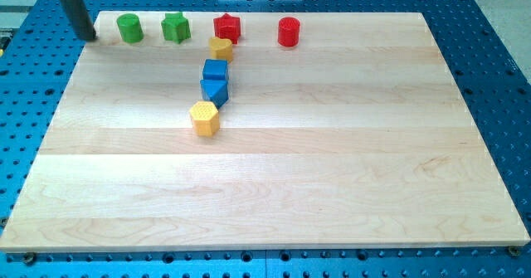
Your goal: Point your arm to the top of the green star
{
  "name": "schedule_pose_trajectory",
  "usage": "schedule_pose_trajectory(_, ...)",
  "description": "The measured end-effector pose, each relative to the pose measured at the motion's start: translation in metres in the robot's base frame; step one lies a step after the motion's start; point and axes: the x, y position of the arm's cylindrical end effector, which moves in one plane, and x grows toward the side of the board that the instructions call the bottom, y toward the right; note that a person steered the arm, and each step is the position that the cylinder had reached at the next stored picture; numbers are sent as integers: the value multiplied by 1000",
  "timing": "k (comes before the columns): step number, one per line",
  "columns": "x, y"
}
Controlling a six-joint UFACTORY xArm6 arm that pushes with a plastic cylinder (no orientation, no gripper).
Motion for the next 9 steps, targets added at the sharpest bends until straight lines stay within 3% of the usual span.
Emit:
schedule_pose_trajectory(1,-38,24)
schedule_pose_trajectory(2,-37,86)
schedule_pose_trajectory(3,-37,108)
schedule_pose_trajectory(9,-38,107)
